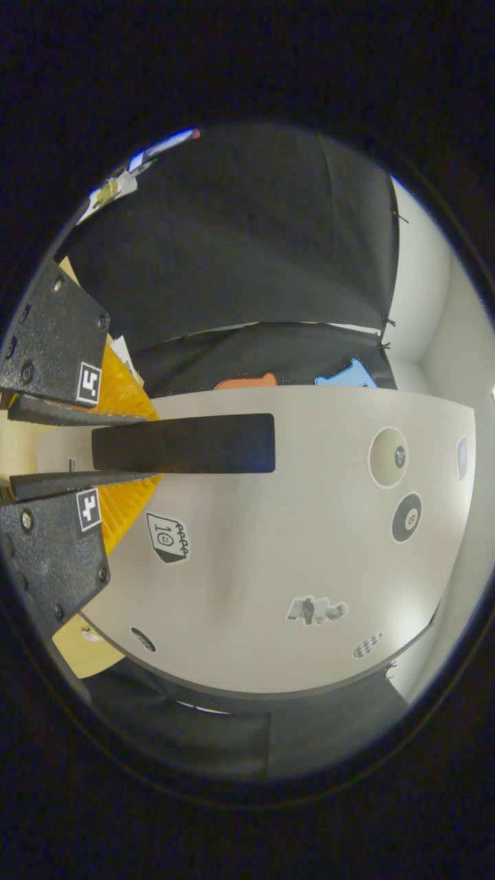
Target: Open the shoe cabinet door, grab the shoes and put them into the shoe cabinet, then close the shoe cabinet door.
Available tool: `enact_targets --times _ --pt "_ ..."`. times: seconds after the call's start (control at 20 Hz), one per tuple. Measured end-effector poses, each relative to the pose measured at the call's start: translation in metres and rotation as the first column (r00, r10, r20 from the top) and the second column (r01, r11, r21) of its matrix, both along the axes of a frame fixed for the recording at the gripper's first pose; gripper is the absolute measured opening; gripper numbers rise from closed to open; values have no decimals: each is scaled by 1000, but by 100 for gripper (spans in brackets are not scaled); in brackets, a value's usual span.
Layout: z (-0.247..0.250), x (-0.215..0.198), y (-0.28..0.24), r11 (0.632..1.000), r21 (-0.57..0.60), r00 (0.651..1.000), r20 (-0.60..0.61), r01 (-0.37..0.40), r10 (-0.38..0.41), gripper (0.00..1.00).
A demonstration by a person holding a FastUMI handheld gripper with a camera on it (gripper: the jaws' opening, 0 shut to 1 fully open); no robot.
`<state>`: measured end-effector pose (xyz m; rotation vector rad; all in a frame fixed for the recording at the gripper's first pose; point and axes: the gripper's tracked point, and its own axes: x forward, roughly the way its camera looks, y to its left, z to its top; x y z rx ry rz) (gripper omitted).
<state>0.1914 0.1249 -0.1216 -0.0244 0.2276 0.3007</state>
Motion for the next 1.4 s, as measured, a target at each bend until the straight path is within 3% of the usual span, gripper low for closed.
enact_targets --times 0.2,0.95,1.4 --pt "3 -17 -13 999 47 1000 16 14 -15 31" --pt "11 -58 -70 996 12 994 60 90 -91 27" --pt "15 -68 -109 982 24 979 78 187 -189 16"
